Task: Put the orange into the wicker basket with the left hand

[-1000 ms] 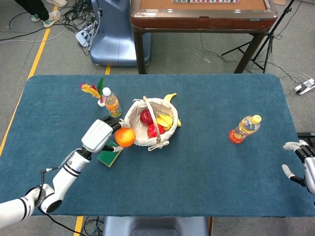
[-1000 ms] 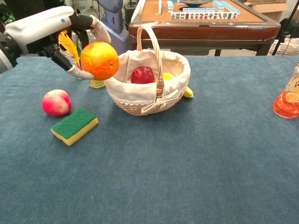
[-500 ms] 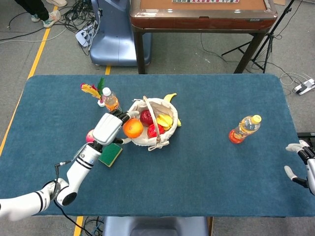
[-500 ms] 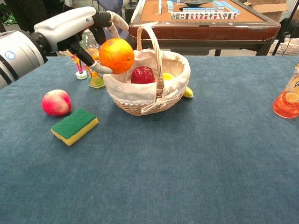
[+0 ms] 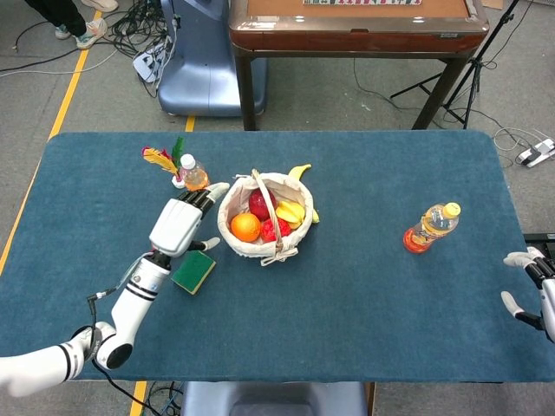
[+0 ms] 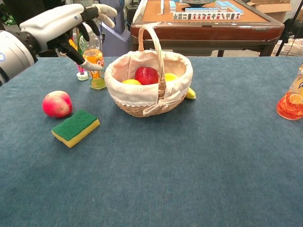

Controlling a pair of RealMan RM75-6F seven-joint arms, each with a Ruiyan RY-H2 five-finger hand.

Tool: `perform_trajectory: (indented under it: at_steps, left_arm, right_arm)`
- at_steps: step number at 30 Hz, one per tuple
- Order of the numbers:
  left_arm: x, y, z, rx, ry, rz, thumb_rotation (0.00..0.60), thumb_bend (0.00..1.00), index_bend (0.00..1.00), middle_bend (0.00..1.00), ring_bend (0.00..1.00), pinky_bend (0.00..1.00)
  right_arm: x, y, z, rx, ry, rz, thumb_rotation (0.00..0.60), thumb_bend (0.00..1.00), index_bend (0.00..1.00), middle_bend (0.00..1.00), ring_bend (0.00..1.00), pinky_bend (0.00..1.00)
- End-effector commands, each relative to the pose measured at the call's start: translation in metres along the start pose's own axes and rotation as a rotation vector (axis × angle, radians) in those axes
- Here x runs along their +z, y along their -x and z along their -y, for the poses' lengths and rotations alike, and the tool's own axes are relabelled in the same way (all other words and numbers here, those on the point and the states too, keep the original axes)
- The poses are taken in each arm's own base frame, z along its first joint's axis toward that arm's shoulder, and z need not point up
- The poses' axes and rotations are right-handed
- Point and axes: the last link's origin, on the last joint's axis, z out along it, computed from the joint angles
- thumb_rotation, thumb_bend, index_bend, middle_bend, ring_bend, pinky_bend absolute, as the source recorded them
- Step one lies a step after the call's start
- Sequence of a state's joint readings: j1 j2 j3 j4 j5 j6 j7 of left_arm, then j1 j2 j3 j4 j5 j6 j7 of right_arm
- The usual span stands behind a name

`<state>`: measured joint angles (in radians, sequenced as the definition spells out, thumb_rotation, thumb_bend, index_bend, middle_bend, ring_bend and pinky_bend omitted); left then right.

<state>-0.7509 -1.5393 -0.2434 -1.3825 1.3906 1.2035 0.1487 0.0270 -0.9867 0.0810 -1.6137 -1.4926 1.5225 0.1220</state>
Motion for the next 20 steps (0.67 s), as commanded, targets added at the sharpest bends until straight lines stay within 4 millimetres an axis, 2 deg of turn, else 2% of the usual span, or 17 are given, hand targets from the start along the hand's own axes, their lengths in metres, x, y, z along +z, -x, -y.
perform_trajectory:
  at_steps: [1, 7, 13, 20]
  left_arm:
    - [-0.023, -0.008, 0.013, 0.014, -0.083, 0.014, 0.6, 0.11, 0.12, 0.18, 0.28, 0.33]
    - [-0.078, -0.021, 0.039, 0.064, -0.232, 0.093, 0.6, 0.12, 0.14, 0.18, 0.27, 0.31]
    - [-0.131, -0.034, 0.066, 0.109, -0.378, 0.074, 0.6, 0.11, 0.15, 0.18, 0.27, 0.29]
    - [-0.19, -0.04, 0.073, 0.175, -0.479, 0.08, 0.6, 0.12, 0.16, 0.18, 0.27, 0.27]
  right_arm:
    - [0.001, 0.001, -0.001, 0.0, 0.002, 0.004, 0.6, 0.26, 0.35, 0.32, 0.3, 0.42]
    - [0.004, 0.003, -0.002, 0.009, -0.005, 0.021, 0.6, 0.26, 0.35, 0.32, 0.3, 0.42]
    - [0.005, 0.008, -0.002, 0.021, -0.02, 0.04, 0.6, 0.26, 0.35, 0.32, 0.3, 0.42]
    - [0.01, 0.017, 0.004, 0.028, -0.054, 0.068, 0.6, 0.26, 0.35, 0.32, 0.3, 0.42]
